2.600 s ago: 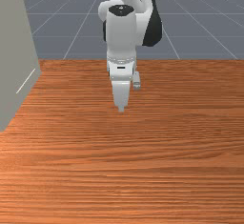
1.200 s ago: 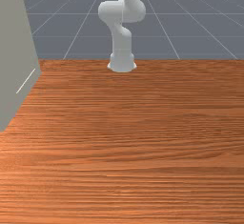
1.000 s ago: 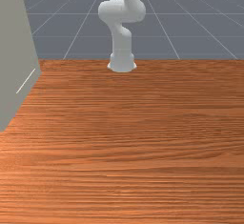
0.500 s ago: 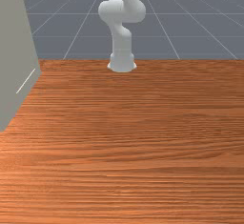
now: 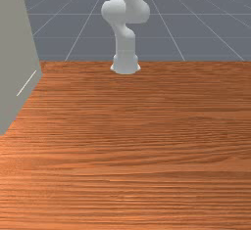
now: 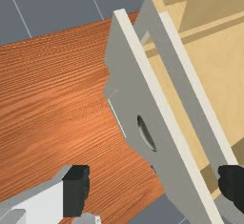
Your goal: Open the drawer
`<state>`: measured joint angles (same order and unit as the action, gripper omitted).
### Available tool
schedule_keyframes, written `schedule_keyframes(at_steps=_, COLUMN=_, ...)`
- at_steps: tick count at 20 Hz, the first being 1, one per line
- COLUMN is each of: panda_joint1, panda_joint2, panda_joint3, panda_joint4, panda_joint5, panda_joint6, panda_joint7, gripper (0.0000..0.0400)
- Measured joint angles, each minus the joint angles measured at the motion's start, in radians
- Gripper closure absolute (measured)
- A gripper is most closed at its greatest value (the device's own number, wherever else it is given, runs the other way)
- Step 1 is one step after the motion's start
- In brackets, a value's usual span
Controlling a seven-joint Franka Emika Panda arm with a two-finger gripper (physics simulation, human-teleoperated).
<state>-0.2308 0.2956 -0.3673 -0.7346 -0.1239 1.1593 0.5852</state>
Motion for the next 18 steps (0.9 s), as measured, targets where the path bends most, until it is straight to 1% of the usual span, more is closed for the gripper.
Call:
schedule_keyframes(at_steps=2, panda_joint1=-0.008, panda_joint2=0.036, panda_joint3=-0.002, panda_joint4=0.001, panda_joint5=0.000, panda_joint6=0.001, panda_joint7=-0.002, gripper=0.0000)
schedule_keyframes(at_steps=8, panda_joint1=-0.038, panda_joint2=0.089, panda_joint3=-0.001, panda_joint4=-0.008, panda_joint5=0.037, panda_joint6=0.013, panda_joint7=-0.003, gripper=0.0000)
schedule_keyframes(at_steps=15, panda_joint1=-0.027, panda_joint2=0.073, panda_joint3=-0.014, panda_joint4=-0.037, panda_joint5=0.044, panda_joint6=0.032, panda_joint7=-0.003, gripper=0.0000)
schedule_keyframes(at_steps=18, panda_joint1=-0.007, panda_joint2=0.028, panda_joint3=-0.016, panda_joint4=-0.097, panda_joint5=0.074, panda_joint6=0.052, panda_joint7=0.005, gripper=0.0000)
